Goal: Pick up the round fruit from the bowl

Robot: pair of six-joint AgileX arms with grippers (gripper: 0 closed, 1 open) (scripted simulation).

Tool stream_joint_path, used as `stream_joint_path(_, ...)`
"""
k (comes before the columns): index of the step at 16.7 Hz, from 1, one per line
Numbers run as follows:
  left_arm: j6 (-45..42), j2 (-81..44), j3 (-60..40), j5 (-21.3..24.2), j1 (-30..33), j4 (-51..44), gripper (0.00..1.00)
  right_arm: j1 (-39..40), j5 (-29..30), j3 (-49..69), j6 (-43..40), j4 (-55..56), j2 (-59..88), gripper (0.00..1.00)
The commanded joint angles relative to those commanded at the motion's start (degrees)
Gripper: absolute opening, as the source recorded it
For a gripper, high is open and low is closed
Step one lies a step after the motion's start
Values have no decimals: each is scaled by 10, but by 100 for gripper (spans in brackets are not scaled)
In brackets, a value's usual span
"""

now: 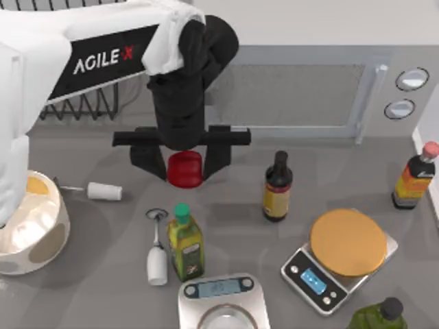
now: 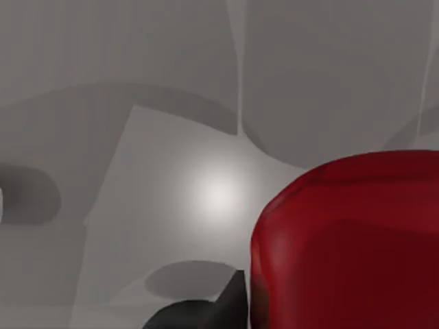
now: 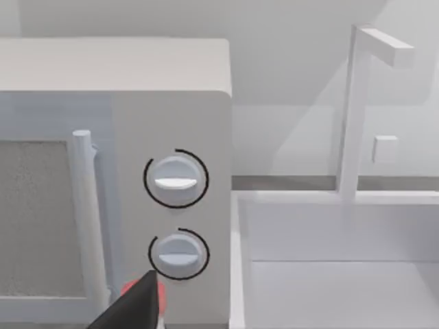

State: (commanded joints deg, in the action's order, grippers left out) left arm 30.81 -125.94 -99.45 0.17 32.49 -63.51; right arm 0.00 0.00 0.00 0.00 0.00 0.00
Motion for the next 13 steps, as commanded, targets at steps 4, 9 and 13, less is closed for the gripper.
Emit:
stream_joint_path(4,0,0,0,0,0,0,45,0,0,0,0,0,0,100)
stream_joint_path(9,0,0,0,0,0,0,83,0,0,0,0,0,0,100)
stream_joint_path(13,0,0,0,0,0,0,100,0,0,0,0,0,0,100)
